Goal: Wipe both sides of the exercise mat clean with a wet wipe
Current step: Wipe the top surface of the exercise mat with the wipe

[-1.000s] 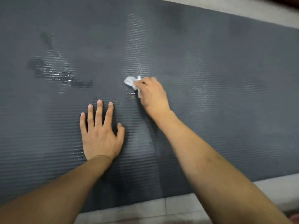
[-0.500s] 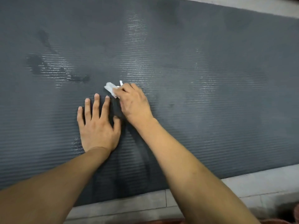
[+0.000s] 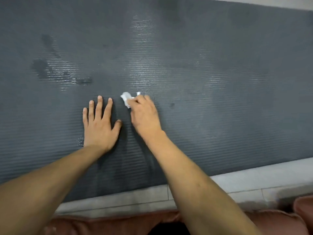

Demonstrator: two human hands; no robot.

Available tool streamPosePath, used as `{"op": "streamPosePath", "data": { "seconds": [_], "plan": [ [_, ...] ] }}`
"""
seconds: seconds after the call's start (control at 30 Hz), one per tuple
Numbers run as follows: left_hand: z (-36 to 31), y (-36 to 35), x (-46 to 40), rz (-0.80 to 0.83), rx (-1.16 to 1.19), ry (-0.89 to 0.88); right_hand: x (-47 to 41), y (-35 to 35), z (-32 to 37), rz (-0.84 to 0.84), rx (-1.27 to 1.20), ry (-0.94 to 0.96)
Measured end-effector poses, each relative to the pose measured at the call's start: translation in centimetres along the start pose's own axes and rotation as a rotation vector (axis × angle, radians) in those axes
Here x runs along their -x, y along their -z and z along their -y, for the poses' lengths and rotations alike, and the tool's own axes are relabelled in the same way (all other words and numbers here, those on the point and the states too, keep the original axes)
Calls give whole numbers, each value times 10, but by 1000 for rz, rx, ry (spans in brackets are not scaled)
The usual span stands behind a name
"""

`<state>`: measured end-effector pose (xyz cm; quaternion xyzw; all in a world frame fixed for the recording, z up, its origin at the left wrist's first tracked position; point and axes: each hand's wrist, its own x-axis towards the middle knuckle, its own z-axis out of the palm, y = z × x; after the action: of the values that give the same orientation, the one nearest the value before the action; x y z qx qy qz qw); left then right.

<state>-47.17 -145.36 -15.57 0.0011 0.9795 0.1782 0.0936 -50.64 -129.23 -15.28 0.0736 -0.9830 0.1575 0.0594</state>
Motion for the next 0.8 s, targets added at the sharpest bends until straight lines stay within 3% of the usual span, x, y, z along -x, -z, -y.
{"op": "streamPosePath", "data": {
  "seconds": [0.07, 0.13, 0.27, 0.37, 0.43, 0.53, 0.6, 0.7, 0.8],
  "plan": [
    [9, 17, 15, 89, -91, -138, 10, 8, 2, 22, 3, 128],
    [16, 28, 46, 178, -221, -301, 13, 25, -39, -35, 130, 99],
    [28, 30, 90, 364, -346, -330, 36, 74, -147, -45, 308, -384],
    [27, 31, 91, 427, -354, -294, 32, 72, -132, -52, 265, -578],
    [20, 32, 91, 470, -372, -267, 24, 49, -78, -66, 188, -500],
    [16, 34, 93, 499, -378, -230, 34, 13, 24, -4, 42, -147],
    [14, 36, 92, 508, -401, -222, 45, 14, 52, 12, 1, 24],
    [13, 38, 92, 529, -403, -219, 43, 34, -6, -39, 153, 104],
    [13, 36, 91, 537, -403, -216, 48, 66, -118, -65, 353, -240]
  ]
}}
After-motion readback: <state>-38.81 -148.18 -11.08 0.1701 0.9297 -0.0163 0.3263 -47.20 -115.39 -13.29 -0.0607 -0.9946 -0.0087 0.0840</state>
